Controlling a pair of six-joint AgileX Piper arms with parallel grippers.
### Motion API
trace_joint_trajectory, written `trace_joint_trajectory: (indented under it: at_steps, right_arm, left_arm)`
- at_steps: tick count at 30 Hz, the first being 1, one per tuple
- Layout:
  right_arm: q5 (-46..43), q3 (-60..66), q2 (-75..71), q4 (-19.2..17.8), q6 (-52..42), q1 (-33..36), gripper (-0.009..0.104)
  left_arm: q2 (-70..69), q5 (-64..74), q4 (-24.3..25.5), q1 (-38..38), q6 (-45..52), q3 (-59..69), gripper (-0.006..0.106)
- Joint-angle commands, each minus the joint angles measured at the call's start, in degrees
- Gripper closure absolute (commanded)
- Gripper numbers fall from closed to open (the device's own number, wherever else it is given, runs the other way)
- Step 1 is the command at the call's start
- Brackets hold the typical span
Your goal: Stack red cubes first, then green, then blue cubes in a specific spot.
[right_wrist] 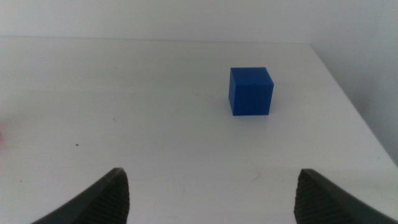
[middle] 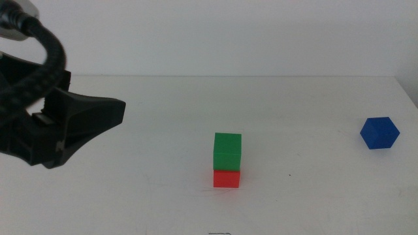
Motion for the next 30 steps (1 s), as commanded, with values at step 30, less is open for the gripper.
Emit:
trace_joint_trajectory:
  at_steps: [30]
  right_arm:
    - [35.8, -46.4, 46.4, 11.5, -1.2, -0.3, 0.027]
  left_arm:
    - [-0.2, -3.9, -1.0, -0.1, -0.2, -1.7, 0.007]
